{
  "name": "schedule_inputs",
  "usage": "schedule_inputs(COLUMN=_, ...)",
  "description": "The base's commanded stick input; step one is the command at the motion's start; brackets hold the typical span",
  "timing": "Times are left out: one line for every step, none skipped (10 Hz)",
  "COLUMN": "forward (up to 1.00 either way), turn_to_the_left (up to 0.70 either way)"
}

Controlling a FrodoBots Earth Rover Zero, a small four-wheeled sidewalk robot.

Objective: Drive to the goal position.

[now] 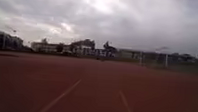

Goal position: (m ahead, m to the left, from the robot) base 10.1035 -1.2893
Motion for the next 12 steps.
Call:
schedule_inputs(forward=0.7, turn_to_the_left=0.0)
schedule_inputs(forward=0.7, turn_to_the_left=0.0)
schedule_inputs(forward=0.7, turn_to_the_left=0.0)
schedule_inputs(forward=0.7, turn_to_the_left=-0.35)
schedule_inputs(forward=0.7, turn_to_the_left=-0.24)
schedule_inputs(forward=0.7, turn_to_the_left=0.0)
schedule_inputs(forward=0.7, turn_to_the_left=0.0)
schedule_inputs(forward=0.7, turn_to_the_left=0.0)
schedule_inputs(forward=0.7, turn_to_the_left=0.0)
schedule_inputs(forward=0.7, turn_to_the_left=-0.02)
schedule_inputs(forward=0.7, turn_to_the_left=-0.2)
schedule_inputs(forward=0.7, turn_to_the_left=-0.34)
